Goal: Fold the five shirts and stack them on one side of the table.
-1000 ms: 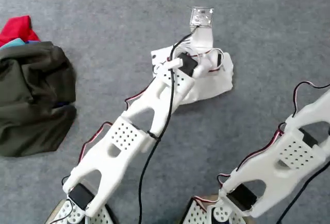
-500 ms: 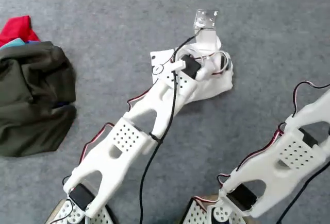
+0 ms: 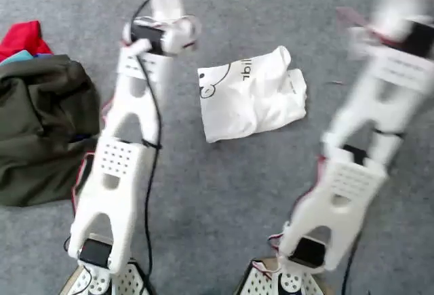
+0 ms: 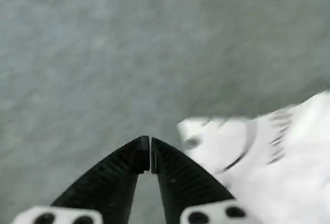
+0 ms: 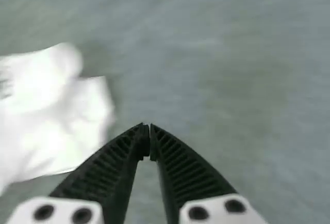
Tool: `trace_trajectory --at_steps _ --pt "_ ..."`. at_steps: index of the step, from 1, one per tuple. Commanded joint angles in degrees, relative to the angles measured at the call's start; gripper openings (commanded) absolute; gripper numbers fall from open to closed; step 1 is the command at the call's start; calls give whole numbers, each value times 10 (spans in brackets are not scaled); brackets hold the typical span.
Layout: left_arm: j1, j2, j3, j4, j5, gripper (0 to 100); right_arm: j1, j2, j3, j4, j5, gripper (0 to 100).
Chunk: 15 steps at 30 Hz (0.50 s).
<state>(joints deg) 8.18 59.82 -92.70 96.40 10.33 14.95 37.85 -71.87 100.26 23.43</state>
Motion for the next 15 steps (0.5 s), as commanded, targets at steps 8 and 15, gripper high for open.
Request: trace_trajectory --at_steps 8,15 --pt "-118 -107 206 48 -77 28 -261 66 84 -33 3 14" --pt "-111 -306 510 40 -78 29 -278 145 52 -35 6 14"
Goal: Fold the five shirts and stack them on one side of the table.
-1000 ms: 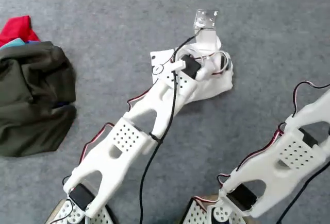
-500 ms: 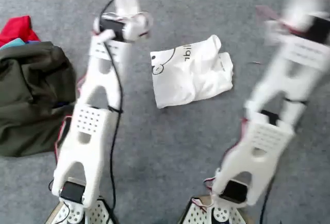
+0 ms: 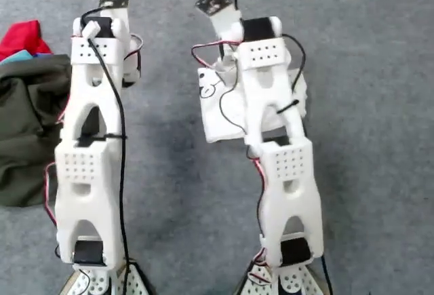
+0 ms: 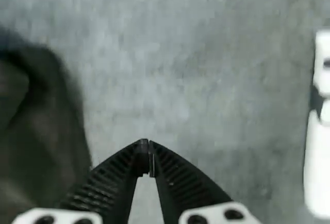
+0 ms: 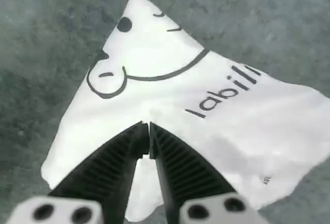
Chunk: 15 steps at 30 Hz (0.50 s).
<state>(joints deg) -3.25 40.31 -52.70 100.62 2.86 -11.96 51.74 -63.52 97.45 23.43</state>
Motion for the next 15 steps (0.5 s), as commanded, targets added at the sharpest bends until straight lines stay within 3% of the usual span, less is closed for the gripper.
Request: trace_trajectory --at_steps 1,4,9,15 --pt "12 -135 153 -11 -2 29 -10 15 -40 -7 18 14" --pt "36 -176 298 -87 6 29 -11 36 -71 -4 47 14" --pt "58 -192 510 -287 77 29 9 66 -86 -4 56 14" --pt "45 -195 604 -399 100 29 48 82 -85 3 146 14"
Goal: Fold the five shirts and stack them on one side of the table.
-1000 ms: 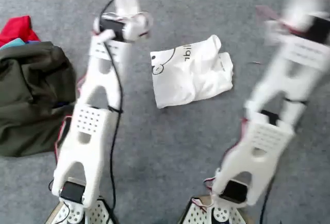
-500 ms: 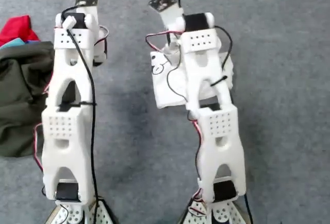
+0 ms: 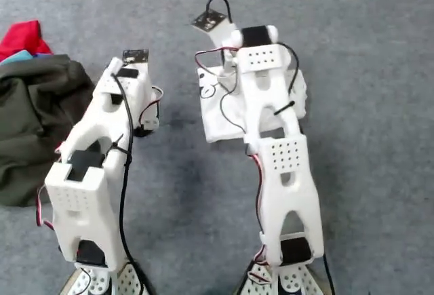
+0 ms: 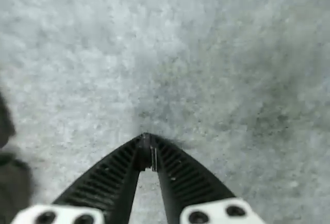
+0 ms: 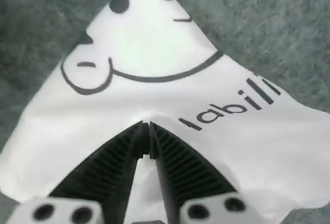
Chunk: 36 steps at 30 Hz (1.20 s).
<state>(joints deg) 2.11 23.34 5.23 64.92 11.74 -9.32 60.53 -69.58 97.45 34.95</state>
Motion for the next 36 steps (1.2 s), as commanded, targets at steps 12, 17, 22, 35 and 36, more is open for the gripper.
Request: trace_trajectory --at_steps 12,17,22,35,36 --pt "-24 -23 29 -47 16 29 169 -16 -19 38 91 14" --pt "-24 -23 29 -47 16 29 244 -78 46 38 92 14" --pt "-23 -23 29 -48 15 29 301 -164 175 38 111 14" --pt "-21 -23 29 -48 15 29 76 -257 239 -72 66 14" --pt "-21 -23 29 -48 15 29 69 -242 240 -83 63 14"
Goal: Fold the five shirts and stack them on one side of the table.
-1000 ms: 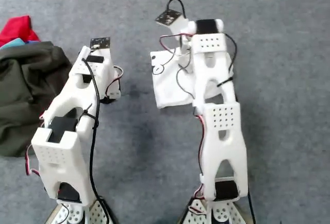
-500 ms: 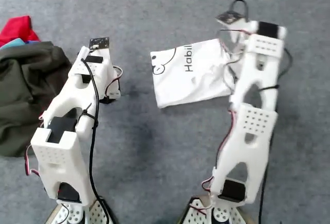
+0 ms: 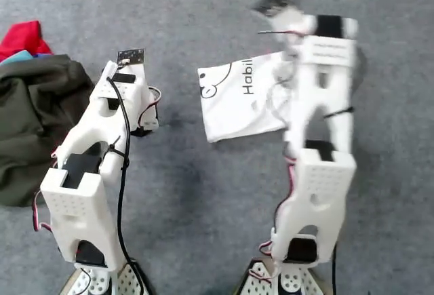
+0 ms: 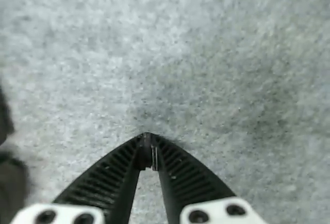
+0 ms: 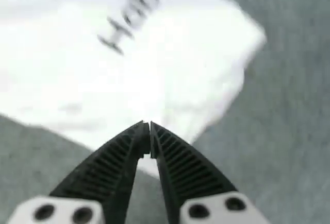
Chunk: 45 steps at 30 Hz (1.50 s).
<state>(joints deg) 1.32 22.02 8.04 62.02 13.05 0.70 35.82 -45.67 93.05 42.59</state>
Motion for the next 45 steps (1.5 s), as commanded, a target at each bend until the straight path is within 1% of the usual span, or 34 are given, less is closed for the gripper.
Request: trace_trajectory --at_steps 1,4,9,13,17,21,23,25,28,29,32,36,39,43,45 --pt "-13 -10 1 -19 2 29 -33 21 1 -44 -13 14" --pt "-15 -10 1 -18 2 29 -14 71 1 -36 -13 14" --pt "-15 -10 1 -18 2 29 48 119 -3 35 -10 14" --pt "-15 -10 1 -18 2 30 107 114 -7 76 -9 14" --pt "-15 -10 1 -18 2 30 158 90 -9 78 -8 14" --pt "-13 -10 -6 -20 1 30 182 67 -9 79 11 14" --pt "-5 -11 -26 -18 -16 30 180 43 -9 79 11 14" --pt "17 -17 -65 -11 -31 29 175 10 -9 79 11 14" --pt "62 -36 -185 46 -40 29 165 -35 -4 79 11 14" --pt "81 -36 -222 51 -42 29 160 -46 -4 79 5 14" --pt "134 -8 -312 16 -40 29 142 -51 -4 78 -26 14" --pt "176 93 -370 -68 -38 30 120 0 18 72 -49 14" --pt "188 186 -418 -106 -38 30 124 52 35 49 -65 14" --pt "181 309 -514 -111 -37 29 157 126 40 12 -72 14" --pt "176 353 -567 -84 -37 29 177 152 36 6 -68 14"
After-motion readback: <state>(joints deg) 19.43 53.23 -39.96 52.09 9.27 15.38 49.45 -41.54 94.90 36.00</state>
